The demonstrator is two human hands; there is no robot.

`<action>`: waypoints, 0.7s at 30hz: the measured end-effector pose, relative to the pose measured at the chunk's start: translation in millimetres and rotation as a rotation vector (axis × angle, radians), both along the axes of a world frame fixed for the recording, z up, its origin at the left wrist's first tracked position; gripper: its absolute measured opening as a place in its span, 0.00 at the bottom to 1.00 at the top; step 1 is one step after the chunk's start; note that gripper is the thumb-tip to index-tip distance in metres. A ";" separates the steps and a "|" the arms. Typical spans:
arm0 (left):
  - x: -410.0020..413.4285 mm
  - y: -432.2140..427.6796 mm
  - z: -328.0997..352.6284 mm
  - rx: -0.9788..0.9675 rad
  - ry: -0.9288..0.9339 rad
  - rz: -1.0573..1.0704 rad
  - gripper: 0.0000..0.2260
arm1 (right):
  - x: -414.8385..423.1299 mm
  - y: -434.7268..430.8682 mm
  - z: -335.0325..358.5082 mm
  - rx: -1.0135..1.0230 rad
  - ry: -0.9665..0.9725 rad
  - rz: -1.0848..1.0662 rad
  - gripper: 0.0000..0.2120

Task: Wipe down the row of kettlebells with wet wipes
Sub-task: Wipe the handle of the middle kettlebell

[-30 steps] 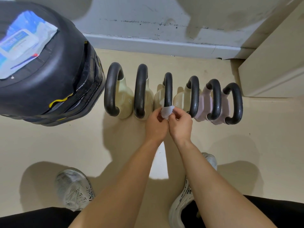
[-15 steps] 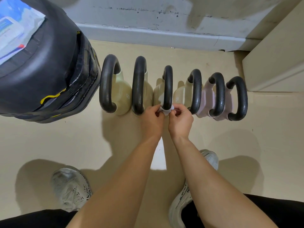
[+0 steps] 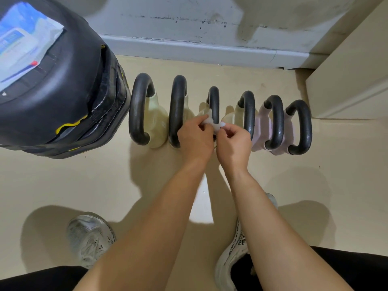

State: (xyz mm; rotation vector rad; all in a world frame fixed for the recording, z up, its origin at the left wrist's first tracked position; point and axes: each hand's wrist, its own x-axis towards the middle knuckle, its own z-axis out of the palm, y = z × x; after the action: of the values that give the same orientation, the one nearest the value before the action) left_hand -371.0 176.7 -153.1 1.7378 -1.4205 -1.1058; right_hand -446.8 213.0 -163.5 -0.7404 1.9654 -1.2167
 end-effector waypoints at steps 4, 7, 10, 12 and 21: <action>-8.0 -12.0 12.0 -0.037 0.015 -0.029 0.07 | -11.1 -8.9 10.0 -0.005 -0.024 0.082 0.21; -8.3 -10.8 9.3 -0.071 -0.060 -0.027 0.07 | -15.8 -14.3 7.4 0.007 -0.009 0.068 0.13; -6.7 -3.8 5.4 -0.076 -0.027 -0.002 0.04 | -15.3 -21.1 4.2 0.026 0.014 0.012 0.08; -5.1 -0.5 0.9 -0.081 0.021 0.049 0.01 | -11.5 -23.5 6.4 0.011 0.040 -0.018 0.05; -9.1 2.6 6.4 -0.233 0.025 -0.058 0.08 | -2.1 -14.7 -0.3 -0.072 -0.233 -0.103 0.09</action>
State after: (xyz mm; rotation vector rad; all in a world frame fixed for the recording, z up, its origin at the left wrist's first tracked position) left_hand -380.1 179.3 -146.7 1.5223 -1.5267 -0.9464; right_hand -449.0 198.3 -163.8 -0.5117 1.7936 -1.3759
